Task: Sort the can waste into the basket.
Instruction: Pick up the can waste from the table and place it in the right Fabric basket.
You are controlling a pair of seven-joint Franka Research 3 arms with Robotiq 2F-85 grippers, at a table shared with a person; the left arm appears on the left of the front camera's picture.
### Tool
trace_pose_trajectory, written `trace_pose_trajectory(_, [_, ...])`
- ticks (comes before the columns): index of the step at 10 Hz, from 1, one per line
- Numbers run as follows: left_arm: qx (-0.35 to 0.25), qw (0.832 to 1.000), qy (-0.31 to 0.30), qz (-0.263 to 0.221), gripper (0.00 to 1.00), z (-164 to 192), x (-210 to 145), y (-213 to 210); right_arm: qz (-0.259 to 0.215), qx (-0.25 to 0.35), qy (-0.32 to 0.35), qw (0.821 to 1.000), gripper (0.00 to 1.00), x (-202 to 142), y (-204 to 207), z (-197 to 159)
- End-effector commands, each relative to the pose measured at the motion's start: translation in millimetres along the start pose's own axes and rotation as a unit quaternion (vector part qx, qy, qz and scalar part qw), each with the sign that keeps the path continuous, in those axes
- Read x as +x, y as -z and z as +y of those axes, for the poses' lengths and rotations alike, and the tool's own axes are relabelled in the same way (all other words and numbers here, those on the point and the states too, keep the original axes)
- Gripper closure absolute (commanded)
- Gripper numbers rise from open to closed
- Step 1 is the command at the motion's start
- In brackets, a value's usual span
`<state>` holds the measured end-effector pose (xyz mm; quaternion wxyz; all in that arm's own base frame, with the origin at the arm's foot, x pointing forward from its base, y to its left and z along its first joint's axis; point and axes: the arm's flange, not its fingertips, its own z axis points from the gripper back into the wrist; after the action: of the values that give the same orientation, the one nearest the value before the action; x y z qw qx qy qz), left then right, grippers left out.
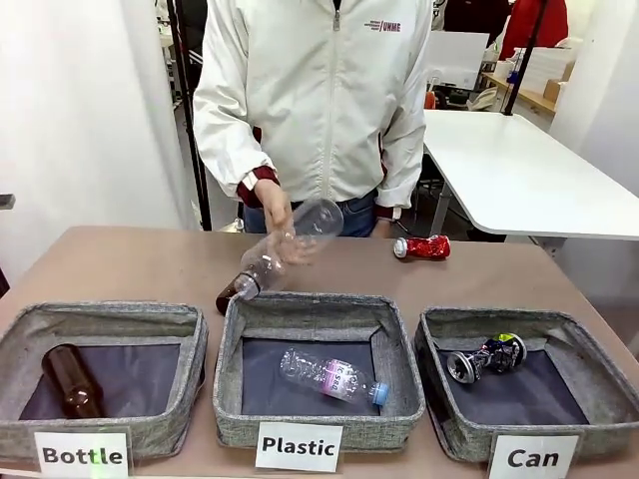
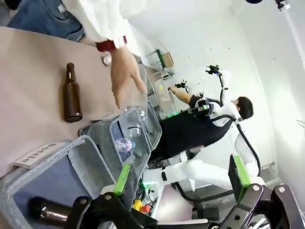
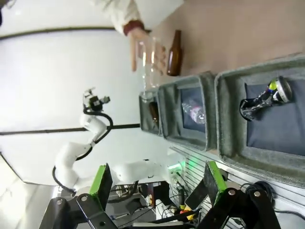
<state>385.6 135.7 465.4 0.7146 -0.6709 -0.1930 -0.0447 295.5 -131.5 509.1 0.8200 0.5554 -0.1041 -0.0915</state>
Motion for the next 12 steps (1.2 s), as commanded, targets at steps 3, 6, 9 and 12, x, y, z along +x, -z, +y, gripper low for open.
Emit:
trace_pose_trajectory(3, [0.013, 0.999, 0.027, 0.035, 0.0, -29.3, 7.6, 13.3, 0.009, -0.005, -0.019, 1.0, 0.0, -9.4, 6.4, 1.9])
trace_pose_trajectory(6, [0.013, 0.999, 0.027, 0.035, 0.0, -29.3, 7.6, 13.3, 0.009, -0.005, -0.019, 1.0, 0.0, -9.4, 6.4, 1.9])
trace_pose_trajectory(9, [0.013, 0.999, 0.027, 0.035, 0.0, -29.3, 7.6, 13.3, 0.009, -0.005, -0.019, 1.0, 0.0, -9.4, 6.4, 1.9])
trace_pose_trajectory(12, [0.013, 0.999, 0.027, 0.035, 0.0, -29.3, 7.6, 13.3, 0.009, -0.005, -0.019, 1.0, 0.0, -9.4, 6.4, 1.9])
